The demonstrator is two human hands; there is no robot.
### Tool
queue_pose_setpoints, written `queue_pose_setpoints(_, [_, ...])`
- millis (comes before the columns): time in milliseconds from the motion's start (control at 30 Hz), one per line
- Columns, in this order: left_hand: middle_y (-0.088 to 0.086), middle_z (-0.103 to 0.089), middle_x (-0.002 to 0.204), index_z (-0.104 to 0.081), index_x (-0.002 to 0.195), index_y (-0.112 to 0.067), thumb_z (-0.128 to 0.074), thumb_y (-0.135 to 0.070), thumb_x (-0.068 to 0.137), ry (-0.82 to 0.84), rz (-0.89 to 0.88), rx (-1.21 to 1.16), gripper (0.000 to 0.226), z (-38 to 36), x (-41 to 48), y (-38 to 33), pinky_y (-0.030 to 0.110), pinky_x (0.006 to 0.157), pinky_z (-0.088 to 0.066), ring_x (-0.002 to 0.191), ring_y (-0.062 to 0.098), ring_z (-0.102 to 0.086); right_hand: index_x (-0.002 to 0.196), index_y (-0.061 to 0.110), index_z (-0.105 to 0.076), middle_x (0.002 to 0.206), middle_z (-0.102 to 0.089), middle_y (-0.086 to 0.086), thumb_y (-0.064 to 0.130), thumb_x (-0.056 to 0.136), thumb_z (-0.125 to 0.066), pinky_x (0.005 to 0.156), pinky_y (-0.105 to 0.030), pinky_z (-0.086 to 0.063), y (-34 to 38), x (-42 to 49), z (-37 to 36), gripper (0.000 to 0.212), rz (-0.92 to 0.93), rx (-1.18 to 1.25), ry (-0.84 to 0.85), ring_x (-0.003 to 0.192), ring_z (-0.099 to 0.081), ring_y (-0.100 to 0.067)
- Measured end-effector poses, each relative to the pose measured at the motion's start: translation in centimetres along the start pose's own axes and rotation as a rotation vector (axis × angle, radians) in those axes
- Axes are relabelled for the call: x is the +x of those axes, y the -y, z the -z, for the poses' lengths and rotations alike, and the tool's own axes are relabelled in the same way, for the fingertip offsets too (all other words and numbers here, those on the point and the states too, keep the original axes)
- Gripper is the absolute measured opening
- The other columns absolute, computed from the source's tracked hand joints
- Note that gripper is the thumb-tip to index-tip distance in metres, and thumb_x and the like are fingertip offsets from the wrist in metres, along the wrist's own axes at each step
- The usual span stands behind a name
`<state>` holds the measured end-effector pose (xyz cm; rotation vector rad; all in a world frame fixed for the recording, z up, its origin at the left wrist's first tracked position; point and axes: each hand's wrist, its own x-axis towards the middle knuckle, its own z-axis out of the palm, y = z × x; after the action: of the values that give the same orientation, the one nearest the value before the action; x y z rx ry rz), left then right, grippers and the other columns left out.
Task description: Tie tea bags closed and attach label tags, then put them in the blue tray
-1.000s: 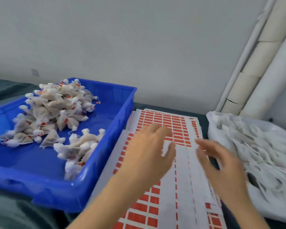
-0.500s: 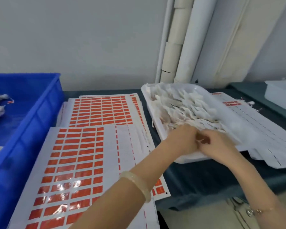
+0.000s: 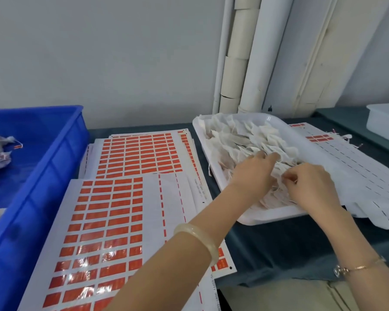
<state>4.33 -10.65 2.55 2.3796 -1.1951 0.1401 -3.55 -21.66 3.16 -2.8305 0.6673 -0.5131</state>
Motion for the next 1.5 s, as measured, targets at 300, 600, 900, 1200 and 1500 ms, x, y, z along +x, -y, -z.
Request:
queue_pose_setpoints(300, [0.004, -0.062, 0.106, -0.067, 0.108, -0.017, -0.065, -0.028, 0.089, -0.188, 0.015, -0.234, 0.022, 1.7, 0.5, 0.1, 0.037, 0.077, -0.050, 0.096, 0.022, -0.059, 0.103, 0.013, -0.074, 0.077, -0.074, -0.003, 0.008, 0.083, -0.072, 0.083, -0.031, -0.051, 1.5, 1.4, 2.5, 0.021, 0.040, 0.357, -0.126, 0.076, -0.067, -0.016])
queue_pose_setpoints(600, [-0.004, -0.068, 0.092, -0.062, 0.094, -0.012, -0.060, -0.022, 0.091, -0.389, 0.010, -0.351, 0.011, 6.3, -2.7, 3.2, 0.034, 0.073, -0.053, 0.086, 0.014, -0.063, 0.093, 0.031, -0.072, 0.085, -0.070, 0.021, 0.030, 0.082, -0.073, 0.065, -0.014, -0.050, 6.1, 0.5, 3.8, 0.012, 0.227, 0.606, -0.156, 0.075, -0.065, 0.001])
queue_pose_setpoints(900, [-0.007, -0.066, 0.077, -0.059, 0.083, -0.016, -0.066, -0.021, 0.089, -0.668, 0.199, -0.534, 0.010, 12.3, -8.6, 8.2, 0.011, 0.061, -0.049, 0.071, 0.003, -0.063, 0.091, 0.019, -0.074, 0.074, -0.068, 0.014, 0.012, 0.085, -0.070, 0.065, -0.014, -0.050, 13.5, -1.0, 2.4, 0.011, 0.425, 0.698, -0.233, 0.068, -0.064, -0.002])
queue_pose_setpoints(1200, [-0.005, -0.071, 0.083, -0.071, 0.090, -0.017, -0.070, -0.038, 0.078, -0.682, 0.463, -0.948, 0.025, 9.4, -15.8, 15.3, 0.016, 0.064, -0.052, 0.081, 0.015, -0.069, 0.099, 0.029, -0.059, 0.093, -0.067, 0.010, 0.029, 0.094, -0.055, 0.064, -0.026, -0.058, 21.4, -4.5, -4.8, 0.006, 0.343, 1.002, 0.032, 0.080, -0.067, -0.012])
queue_pose_setpoints(1500, [-0.010, -0.068, 0.080, -0.066, 0.087, -0.021, -0.075, -0.030, 0.080, -0.746, 0.750, -0.875, 0.015, 4.0, -16.5, 20.3, 0.010, 0.061, -0.049, 0.077, 0.007, -0.065, 0.092, 0.034, -0.069, 0.086, -0.067, 0.023, 0.024, 0.084, -0.072, 0.063, -0.008, -0.051, 22.2, -3.7, -14.9, 0.013, 0.105, 1.117, 0.130, 0.076, -0.066, -0.001])
